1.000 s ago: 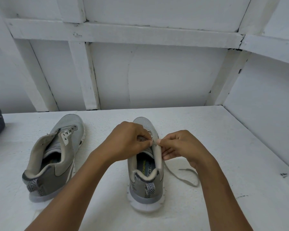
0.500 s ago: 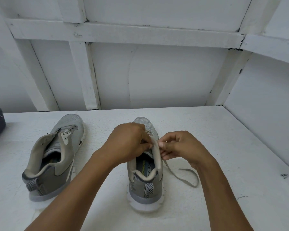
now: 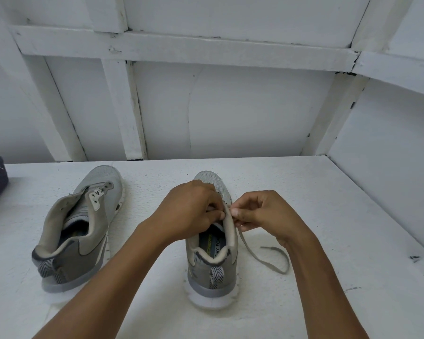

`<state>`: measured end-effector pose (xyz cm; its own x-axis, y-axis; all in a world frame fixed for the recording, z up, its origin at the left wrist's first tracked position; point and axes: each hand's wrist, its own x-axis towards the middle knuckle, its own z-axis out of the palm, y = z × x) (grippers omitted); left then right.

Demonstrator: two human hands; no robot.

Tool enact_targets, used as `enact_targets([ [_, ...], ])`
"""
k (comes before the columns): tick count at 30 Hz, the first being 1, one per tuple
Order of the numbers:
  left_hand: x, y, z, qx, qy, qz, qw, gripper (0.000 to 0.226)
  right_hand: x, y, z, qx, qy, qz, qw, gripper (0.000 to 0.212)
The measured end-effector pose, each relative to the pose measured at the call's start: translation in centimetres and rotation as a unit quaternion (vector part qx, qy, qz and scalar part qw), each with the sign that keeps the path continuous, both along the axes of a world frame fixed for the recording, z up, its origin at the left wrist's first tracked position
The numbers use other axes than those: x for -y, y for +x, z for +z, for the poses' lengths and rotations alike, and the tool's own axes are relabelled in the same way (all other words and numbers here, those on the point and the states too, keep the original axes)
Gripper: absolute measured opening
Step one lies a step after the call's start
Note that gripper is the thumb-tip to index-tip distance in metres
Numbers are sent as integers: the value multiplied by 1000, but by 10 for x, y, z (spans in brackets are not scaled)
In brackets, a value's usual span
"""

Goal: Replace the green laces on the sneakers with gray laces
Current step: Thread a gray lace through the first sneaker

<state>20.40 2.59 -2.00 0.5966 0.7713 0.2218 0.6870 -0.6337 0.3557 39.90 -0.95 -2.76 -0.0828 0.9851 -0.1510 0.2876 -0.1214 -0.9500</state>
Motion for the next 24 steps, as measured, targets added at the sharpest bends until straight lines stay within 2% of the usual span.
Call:
enact_targets([
  [2,-3,-4,5,-7,-26,11,1000,4,-1,-2,-2,5,5,-11,1000,5],
  [4,-6,-10,9,5,-38,26,999,12,-1,-3,-4,-1,-2,-31,1000,11],
  [6,-9,-16,12,37,-33,43,998,18,-2,-1,-4,-49,-15,-72,996,15],
  [8,-9,-19,13,70,-19,67,995,16,-3,5,-5,-161,-22,-121,979,19],
  [11,-9,-18,10,102,17,103,989,15,-6,12,-7,-392,-38,-156,906,25],
  [12,-11,-19,9,109,30,113,987,15,-6,14,-8,-428,-43,-171,886,26],
  [13,-12,-19,8,113,39,124,985,16,-7,17,-10,-428,-48,-188,882,26],
  [14,-13,-20,7,114,43,136,983,17,-7,21,-10,-397,-48,-199,895,24],
  [16,-16,-23,6,120,44,151,980,19,-5,27,-10,-260,-35,-167,951,19],
  [18,-17,-24,5,134,36,143,980,19,-1,28,-8,-91,-25,-57,994,20],
  [20,-17,-25,6,138,-24,113,984,21,3,22,-7,16,-21,50,998,18],
  [22,-15,-27,7,121,-122,76,982,27,3,16,-8,14,-10,80,997,13],
  [24,-13,-30,5,92,-178,53,978,36,-1,13,-10,-45,5,65,997,15],
])
